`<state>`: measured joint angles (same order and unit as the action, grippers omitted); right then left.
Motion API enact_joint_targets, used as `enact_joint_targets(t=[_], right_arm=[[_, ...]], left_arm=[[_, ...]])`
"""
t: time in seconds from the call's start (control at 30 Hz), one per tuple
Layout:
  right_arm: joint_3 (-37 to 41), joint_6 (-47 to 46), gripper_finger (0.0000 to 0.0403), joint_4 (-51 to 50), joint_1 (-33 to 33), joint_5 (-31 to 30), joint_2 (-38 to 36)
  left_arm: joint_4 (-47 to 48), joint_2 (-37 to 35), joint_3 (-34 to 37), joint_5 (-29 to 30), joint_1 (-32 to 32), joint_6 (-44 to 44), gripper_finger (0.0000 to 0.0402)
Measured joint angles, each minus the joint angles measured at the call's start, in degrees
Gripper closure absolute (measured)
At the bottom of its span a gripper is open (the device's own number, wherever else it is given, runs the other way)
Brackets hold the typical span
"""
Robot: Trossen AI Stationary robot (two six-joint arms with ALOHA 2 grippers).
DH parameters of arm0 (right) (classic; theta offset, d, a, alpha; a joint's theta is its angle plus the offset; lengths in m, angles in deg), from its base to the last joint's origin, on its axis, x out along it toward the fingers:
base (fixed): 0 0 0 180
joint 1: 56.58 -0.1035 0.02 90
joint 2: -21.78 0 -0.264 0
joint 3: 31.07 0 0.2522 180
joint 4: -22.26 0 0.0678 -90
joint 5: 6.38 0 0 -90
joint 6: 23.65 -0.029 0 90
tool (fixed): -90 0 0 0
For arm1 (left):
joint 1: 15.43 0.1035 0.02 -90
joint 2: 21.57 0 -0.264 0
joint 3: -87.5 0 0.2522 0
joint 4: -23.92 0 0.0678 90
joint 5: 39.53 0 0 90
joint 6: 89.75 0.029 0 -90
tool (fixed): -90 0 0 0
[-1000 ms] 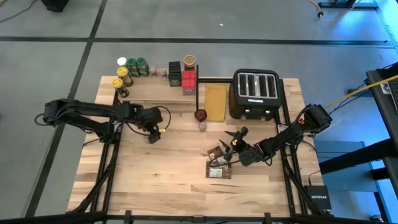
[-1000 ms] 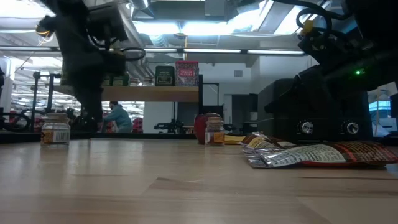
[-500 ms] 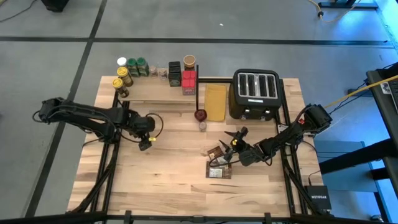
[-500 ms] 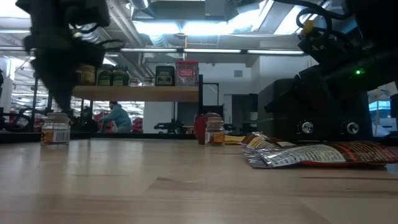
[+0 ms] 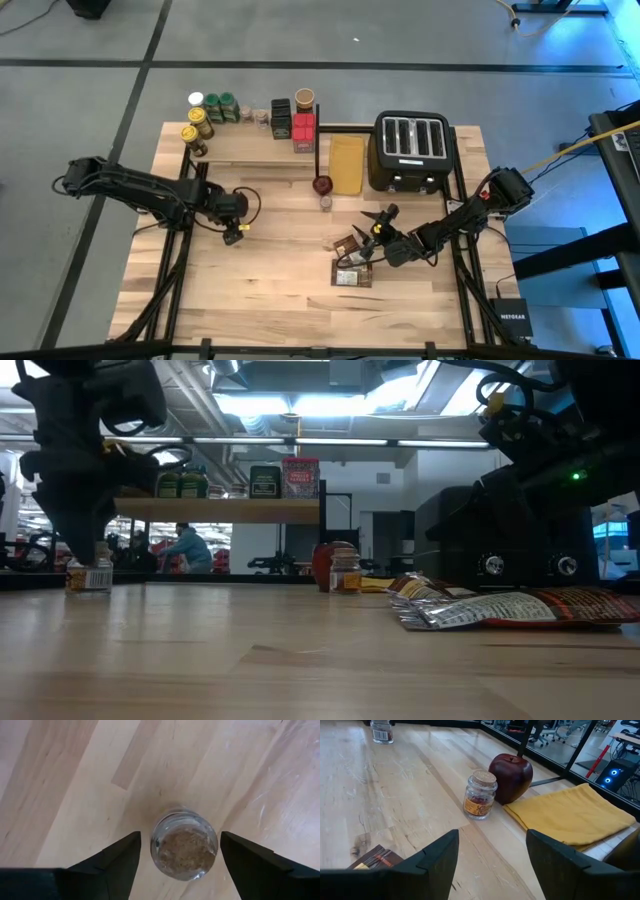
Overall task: Shelf spices
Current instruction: Put the left brown seasoning bottle aligned with the other brown seasoning bottle on the shelf
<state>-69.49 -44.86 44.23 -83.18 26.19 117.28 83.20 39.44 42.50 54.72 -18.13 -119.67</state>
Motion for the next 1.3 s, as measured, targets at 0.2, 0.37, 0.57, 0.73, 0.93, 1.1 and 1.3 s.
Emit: enact_joint_targets(t=[0.2,0.37,0.57,0.73,0.93,1.1,1.3], right_arm=[[0.0,0.0,0.0166,0.0,0.0,0.0,0.0],[0.0,0.0,0.0166,0.0,0.0,0.0,0.0],[0.0,0.0,0.0166,0.0,0.0,0.0,0.0],[0.0,0.0,0.0166,0.0,0.0,-0.6,0.0],[0.0,0.0,0.0166,0.0,0.0,-0.9,0.0],[0.0,0.0,0.0166,0.0,0.0,-0.9,0.0],[0.0,0.0,0.0166,0.0,0.0,-0.9,0.0]], left_arm=[[-1.4,0.0,0.9,0.0,0.0,-0.9,0.0183],[-1.8,0.1,0.8,0.2,0.1,-0.8,0.0238],[-1.1,0.2,-1.1,1.0,0.1,-1.6,0.0238],[0.3,0.2,-7.9,2.5,1.0,-2.0,0.0235],[8.0,0.3,-21.4,9.6,4.8,2.1,0.0236],[12.4,1.5,-32.2,17.5,11.0,8.8,0.0234],[12.9,6.9,-39.7,18.0,23.9,17.4,0.0233]])
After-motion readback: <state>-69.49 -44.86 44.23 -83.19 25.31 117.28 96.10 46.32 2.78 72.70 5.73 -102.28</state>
